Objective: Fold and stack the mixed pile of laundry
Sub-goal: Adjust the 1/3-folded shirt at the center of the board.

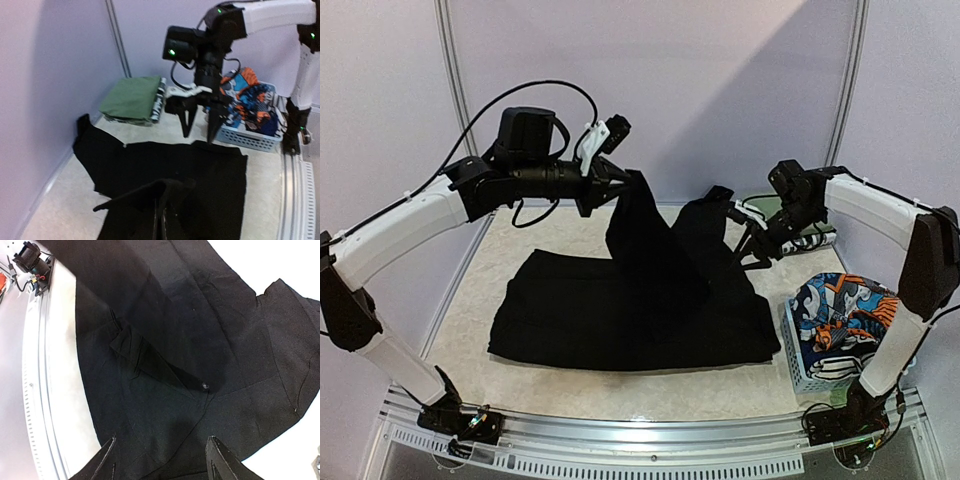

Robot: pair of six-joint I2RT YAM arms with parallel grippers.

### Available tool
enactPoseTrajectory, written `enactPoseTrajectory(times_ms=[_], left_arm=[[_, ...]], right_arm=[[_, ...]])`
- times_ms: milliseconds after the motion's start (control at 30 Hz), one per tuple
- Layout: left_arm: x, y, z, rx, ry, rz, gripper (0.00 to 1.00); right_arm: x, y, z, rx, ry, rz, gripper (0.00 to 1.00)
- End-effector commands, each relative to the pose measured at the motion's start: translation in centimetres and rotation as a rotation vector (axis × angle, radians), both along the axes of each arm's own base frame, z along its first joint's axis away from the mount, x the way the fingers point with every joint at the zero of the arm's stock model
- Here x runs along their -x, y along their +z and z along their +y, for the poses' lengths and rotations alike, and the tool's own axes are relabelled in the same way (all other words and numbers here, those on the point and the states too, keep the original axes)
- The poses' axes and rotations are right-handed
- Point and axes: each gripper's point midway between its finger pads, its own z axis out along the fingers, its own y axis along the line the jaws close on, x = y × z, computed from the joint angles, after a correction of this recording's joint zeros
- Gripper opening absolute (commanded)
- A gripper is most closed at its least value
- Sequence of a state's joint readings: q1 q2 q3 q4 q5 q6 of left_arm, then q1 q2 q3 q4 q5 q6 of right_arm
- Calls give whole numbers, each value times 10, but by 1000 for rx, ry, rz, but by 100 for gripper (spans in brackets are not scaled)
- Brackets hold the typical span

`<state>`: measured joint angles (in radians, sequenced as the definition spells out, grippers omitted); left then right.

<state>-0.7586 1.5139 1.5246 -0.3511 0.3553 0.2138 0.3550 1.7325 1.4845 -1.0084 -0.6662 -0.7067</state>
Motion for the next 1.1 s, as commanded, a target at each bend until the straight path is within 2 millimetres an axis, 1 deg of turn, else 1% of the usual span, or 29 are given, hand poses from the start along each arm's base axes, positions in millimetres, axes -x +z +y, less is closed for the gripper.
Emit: enactPoseTrajectory(times_ms=[0,100,233,267,300,367,400,467,533,633,700,767,867,967,1067], left_arm=[[50,-60,-6,-70,-151,245,0],[68,-72,-2,-86,-178,333,0],[95,-71,2,-99,-211,372,0],[98,-70,4,-94,-204,379,0],[96,-72,7,-94,-176,384,0],[92,-80,15,-109,-121,389,0],[94,-81,18,-109,-119,377,0],[102,-81,22,-102,-146,348,0],[112,-84,32,-129,-172,332,0],[126,-100,54,-251,-202,348,0],[123,-112,71,-326,-168,357,0],[118,-121,83,-373,-138,337,0],[102,-135,93,-432,-84,260,0],[87,-159,104,-566,-74,160,0],[66,-172,115,-678,-52,71,0]], right_arm=[[6,-18,-5,36,9,32,60],[0,-25,-3,41,-2,36,60],[-8,-30,-1,41,-14,36,59],[-11,-33,1,42,-17,39,59],[-13,-34,3,41,-20,40,59],[-15,-41,9,48,-22,47,59],[-18,-48,13,62,-20,40,59],[-21,-54,20,81,-24,35,58],[-22,-59,29,82,-14,46,58],[-23,-63,38,90,-3,51,58],[-22,-65,42,94,7,47,58],[-20,-68,46,101,19,47,58],[-15,-72,53,104,39,53,58],[-2,-75,62,86,81,86,58],[7,-78,70,75,118,96,58]])
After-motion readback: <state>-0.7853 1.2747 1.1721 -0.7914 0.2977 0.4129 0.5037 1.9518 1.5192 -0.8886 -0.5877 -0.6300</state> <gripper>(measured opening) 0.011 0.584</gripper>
